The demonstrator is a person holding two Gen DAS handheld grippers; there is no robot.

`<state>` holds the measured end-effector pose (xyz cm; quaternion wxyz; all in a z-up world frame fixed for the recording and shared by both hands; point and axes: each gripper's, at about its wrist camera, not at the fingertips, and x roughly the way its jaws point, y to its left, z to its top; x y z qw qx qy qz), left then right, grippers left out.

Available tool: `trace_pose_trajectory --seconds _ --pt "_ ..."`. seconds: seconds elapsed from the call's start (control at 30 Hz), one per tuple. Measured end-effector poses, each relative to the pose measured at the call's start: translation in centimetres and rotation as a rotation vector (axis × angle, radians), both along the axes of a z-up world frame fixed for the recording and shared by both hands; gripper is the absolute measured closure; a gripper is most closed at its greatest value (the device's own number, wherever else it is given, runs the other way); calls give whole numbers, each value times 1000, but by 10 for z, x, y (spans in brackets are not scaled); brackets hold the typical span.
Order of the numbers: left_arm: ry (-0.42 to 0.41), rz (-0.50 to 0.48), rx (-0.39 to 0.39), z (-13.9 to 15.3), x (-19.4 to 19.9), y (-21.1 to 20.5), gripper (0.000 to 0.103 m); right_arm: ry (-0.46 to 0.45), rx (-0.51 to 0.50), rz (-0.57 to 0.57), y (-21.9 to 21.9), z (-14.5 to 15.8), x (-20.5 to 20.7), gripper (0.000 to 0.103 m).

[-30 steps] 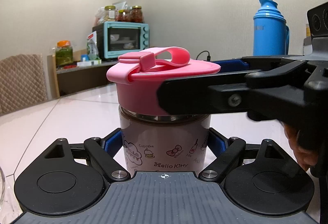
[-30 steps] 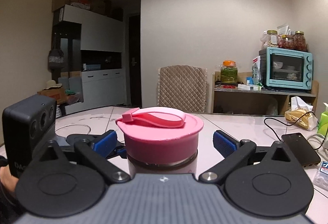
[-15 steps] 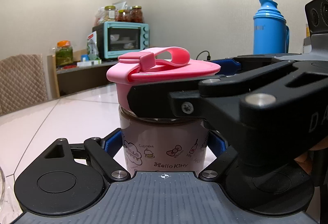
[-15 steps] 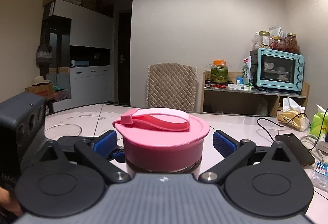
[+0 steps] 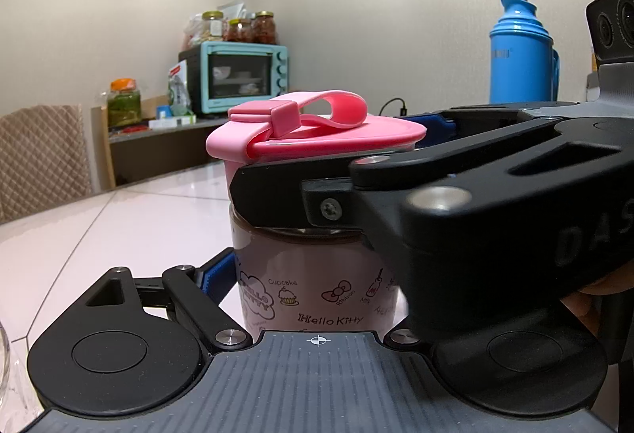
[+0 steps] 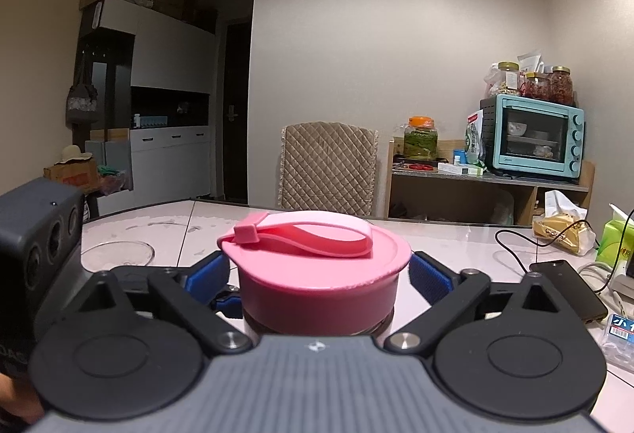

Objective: Unscrew bottle cap and pour
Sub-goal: 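Regrip the pink lid and twist it again with the right gripper, then twist the pink lid further and lift it off with the right gripper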

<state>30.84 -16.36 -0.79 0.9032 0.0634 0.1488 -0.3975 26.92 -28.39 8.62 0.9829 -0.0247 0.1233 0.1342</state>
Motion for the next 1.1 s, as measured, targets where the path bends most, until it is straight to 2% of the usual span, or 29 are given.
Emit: trace_pose_trajectory --seconds 0.2,0.37,0.5,0.77,1.0,1.1 --pt "0 0 0 0 0 0 13 0 -8 6 0 0 1 17" --pt "0 0 0 0 1 0 13 -15 -45 67 -6 -4 2 18" --pt "0 0 0 0 0 0 13 -22 -56 172 -20 -3 7 18" --pt "0 0 0 0 1 1 13 -4 -13 411 -54 -1 26 18" --pt "1 0 0 0 2 0 13 10 7 550 -68 2 40 18" --pt "1 0 0 0 2 0 13 11 3 559 -67 4 41 18"
